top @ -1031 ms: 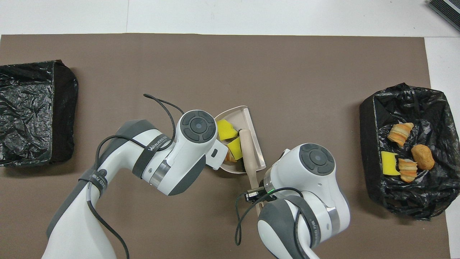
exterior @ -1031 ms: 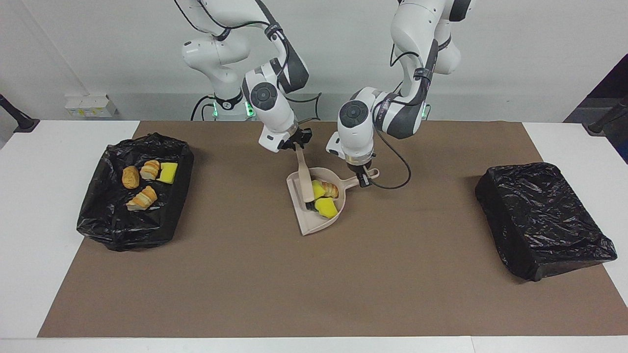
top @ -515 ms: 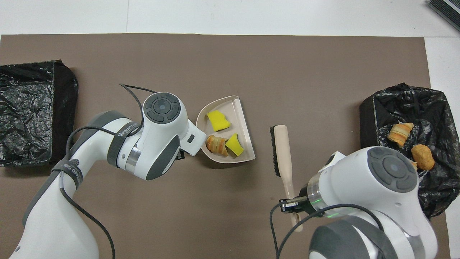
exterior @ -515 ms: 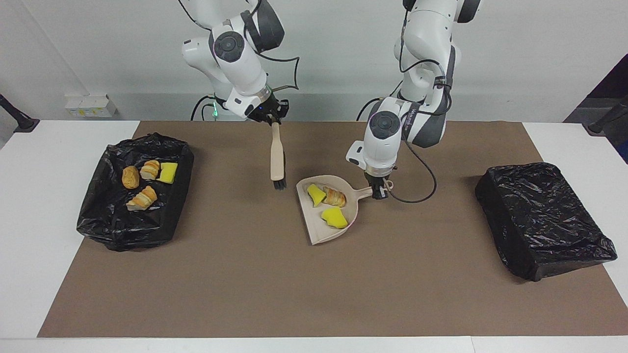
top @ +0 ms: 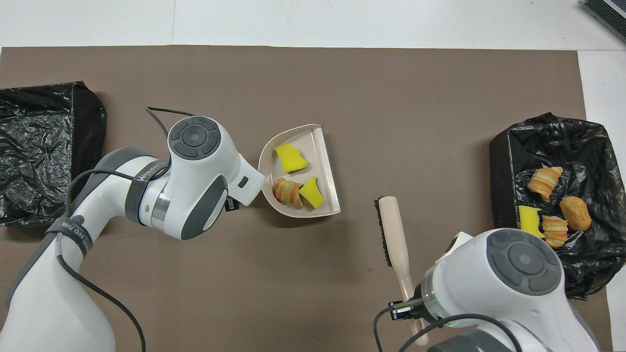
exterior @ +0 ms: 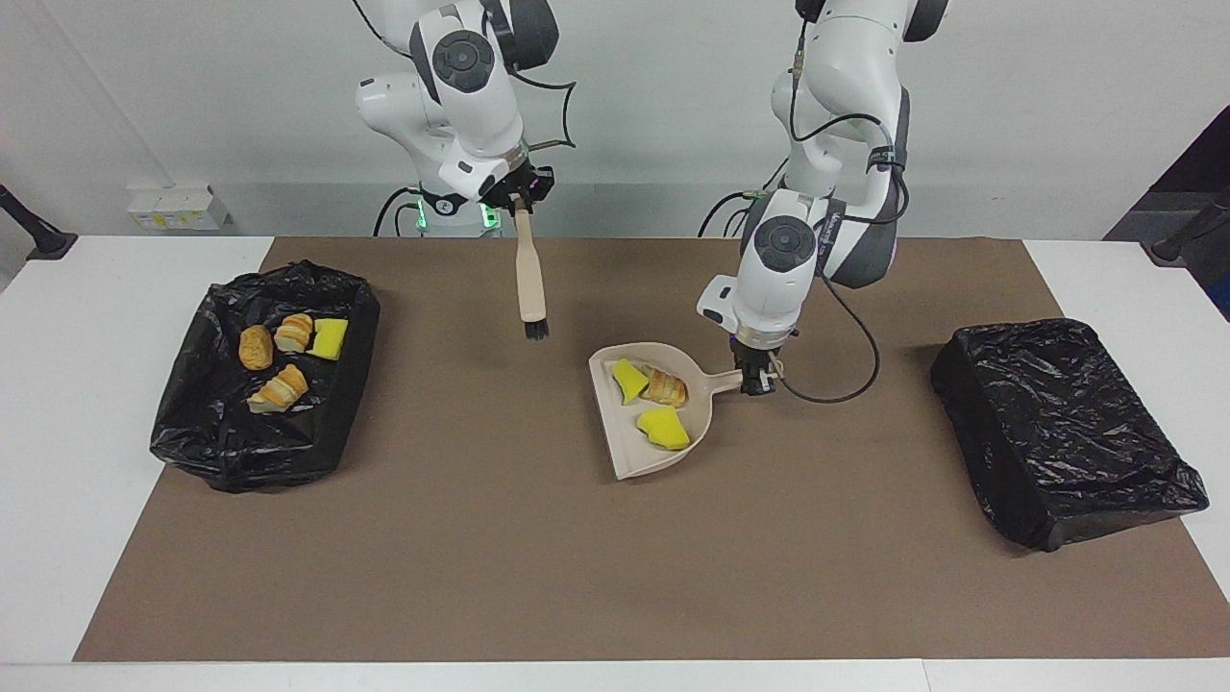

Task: Sweep and dump trash in bin
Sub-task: 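Carry the dustpan to the nearer bag and tip it with the left gripper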

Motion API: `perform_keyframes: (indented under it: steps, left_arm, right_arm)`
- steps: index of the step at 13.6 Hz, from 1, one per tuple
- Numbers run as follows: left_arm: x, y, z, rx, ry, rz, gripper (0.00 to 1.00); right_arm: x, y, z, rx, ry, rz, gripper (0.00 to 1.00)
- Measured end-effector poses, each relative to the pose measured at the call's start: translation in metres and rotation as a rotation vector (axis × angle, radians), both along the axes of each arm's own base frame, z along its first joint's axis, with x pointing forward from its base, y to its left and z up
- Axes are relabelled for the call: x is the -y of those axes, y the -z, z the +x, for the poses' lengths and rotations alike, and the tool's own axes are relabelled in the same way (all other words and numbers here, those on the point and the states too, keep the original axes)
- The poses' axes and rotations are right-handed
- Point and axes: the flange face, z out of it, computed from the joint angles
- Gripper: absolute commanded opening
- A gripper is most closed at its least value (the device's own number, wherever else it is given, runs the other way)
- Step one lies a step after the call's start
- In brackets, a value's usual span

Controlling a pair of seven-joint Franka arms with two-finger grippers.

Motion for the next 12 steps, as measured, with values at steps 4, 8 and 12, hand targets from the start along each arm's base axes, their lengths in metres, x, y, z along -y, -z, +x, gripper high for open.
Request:
perform_keyframes:
  steps: [4, 8, 12]
  left_arm:
    - [-0.039, -0.020, 0.013, -0.005, -0.002, -0.007, 0.00]
    - [-0.105, -0.064, 0.037, -0.037, 0.007, -0.007, 0.00]
    - [-0.184, -0.105, 0.058, -0.051, -0.001, -0.014, 0.00]
  right_arm:
    - [-0.010, 0.005, -0.008, -0.009, 0.011, -0.020, 0.00]
    - [-0.041, 0.018, -0.018, -0.002, 0.025, -0.019, 0.00]
    - [-0.080, 0.036, -0.023, -0.011, 0.088, 0.015, 0.00]
